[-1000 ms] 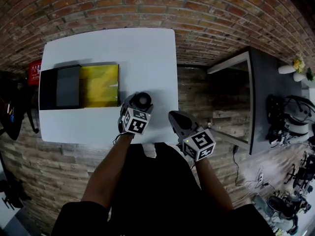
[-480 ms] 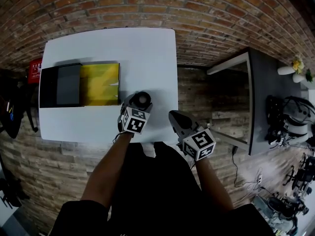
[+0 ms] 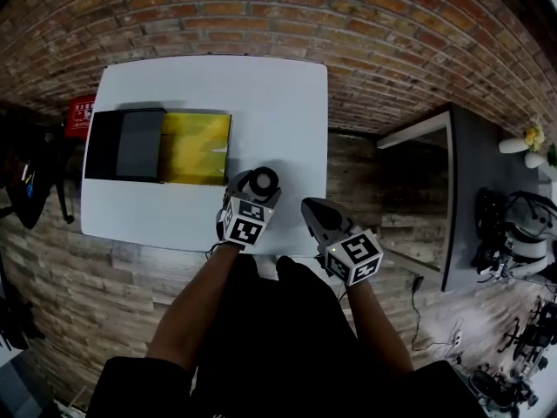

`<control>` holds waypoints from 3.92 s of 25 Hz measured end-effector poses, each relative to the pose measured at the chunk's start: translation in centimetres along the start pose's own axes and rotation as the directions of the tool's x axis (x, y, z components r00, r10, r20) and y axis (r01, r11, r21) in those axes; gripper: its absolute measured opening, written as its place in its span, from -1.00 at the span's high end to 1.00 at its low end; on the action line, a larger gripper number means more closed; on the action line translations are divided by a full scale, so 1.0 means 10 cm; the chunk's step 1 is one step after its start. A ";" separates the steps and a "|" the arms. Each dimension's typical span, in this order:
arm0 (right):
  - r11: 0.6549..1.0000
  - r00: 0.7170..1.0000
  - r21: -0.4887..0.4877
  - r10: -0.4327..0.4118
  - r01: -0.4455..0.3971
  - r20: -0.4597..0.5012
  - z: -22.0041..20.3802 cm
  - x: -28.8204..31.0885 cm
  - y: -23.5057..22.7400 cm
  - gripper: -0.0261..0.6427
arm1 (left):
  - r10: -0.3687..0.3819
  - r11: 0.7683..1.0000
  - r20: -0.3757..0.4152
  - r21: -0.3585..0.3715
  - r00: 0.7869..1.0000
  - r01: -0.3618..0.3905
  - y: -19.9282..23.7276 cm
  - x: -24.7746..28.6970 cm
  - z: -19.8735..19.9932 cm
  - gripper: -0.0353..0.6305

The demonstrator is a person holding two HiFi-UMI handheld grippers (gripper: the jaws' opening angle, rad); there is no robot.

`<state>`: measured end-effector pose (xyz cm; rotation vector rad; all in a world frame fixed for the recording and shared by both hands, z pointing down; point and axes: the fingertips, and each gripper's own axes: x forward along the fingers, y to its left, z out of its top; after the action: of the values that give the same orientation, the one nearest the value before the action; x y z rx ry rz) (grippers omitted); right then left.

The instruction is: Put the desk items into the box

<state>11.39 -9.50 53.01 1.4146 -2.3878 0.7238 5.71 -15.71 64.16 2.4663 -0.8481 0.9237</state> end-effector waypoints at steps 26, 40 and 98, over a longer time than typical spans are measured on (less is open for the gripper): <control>0.953 0.958 -0.096 0.287 -0.286 -0.006 0.39 0.88 0.79 0.86 | 0.228 0.967 0.124 -0.142 0.966 -0.211 0.95 -1.09 0.18 -0.13; 0.951 0.956 -0.094 0.291 -0.294 -0.044 0.39 1.19 0.96 0.86 | 0.274 0.952 0.073 -0.160 0.959 -0.260 1.79 -1.02 0.04 -0.13; 0.972 0.969 -0.027 0.232 -0.235 -0.078 0.36 1.63 0.86 0.86 | 0.200 0.976 -0.121 -0.060 0.972 -0.208 2.10 -0.25 -0.10 -0.14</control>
<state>-3.92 -20.06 55.20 1.0826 -2.5209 0.7709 -9.91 -29.88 65.86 2.2710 -1.0907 1.0732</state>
